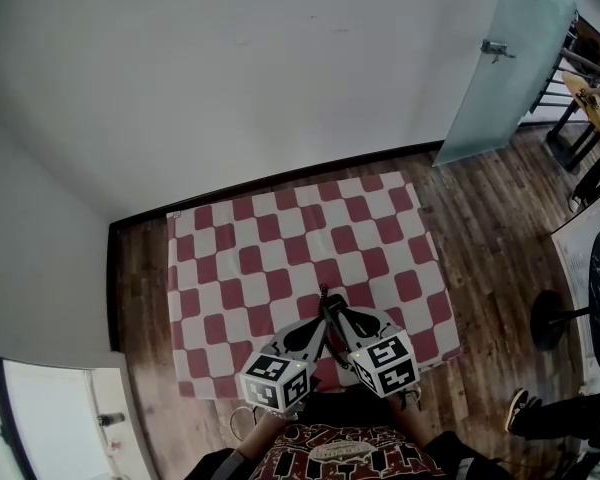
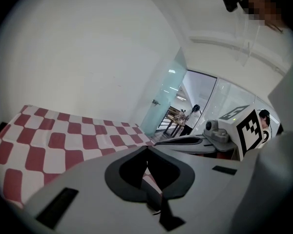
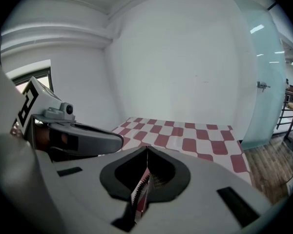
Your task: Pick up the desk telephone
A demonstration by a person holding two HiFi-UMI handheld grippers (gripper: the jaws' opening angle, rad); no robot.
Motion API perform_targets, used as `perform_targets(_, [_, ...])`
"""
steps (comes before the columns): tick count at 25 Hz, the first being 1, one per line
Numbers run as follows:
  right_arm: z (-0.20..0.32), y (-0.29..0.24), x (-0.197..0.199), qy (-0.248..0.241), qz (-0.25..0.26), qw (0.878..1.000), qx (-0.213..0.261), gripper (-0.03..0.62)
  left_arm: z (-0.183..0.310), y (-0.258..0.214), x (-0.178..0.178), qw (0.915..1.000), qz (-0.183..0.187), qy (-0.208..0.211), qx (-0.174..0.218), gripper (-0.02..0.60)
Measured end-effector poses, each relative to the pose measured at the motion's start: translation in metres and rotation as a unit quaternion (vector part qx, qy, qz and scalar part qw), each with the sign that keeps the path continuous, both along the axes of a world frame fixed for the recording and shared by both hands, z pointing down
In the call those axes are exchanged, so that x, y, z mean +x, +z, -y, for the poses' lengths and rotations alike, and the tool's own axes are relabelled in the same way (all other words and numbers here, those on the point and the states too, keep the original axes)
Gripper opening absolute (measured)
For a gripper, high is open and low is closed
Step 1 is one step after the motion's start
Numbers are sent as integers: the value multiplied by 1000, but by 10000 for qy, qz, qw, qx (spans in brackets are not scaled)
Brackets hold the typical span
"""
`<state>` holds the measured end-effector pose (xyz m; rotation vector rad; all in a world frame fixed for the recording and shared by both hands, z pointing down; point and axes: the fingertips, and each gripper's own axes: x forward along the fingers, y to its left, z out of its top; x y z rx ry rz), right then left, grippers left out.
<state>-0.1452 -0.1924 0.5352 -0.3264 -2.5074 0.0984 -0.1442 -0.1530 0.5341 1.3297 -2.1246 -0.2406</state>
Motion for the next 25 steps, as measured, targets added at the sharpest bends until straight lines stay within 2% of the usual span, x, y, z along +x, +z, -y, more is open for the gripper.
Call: perform_targets(25, [8, 87, 10, -131, -960, 9951, 181, 20, -4, 11, 3, 9997, -154, -205, -61, 9])
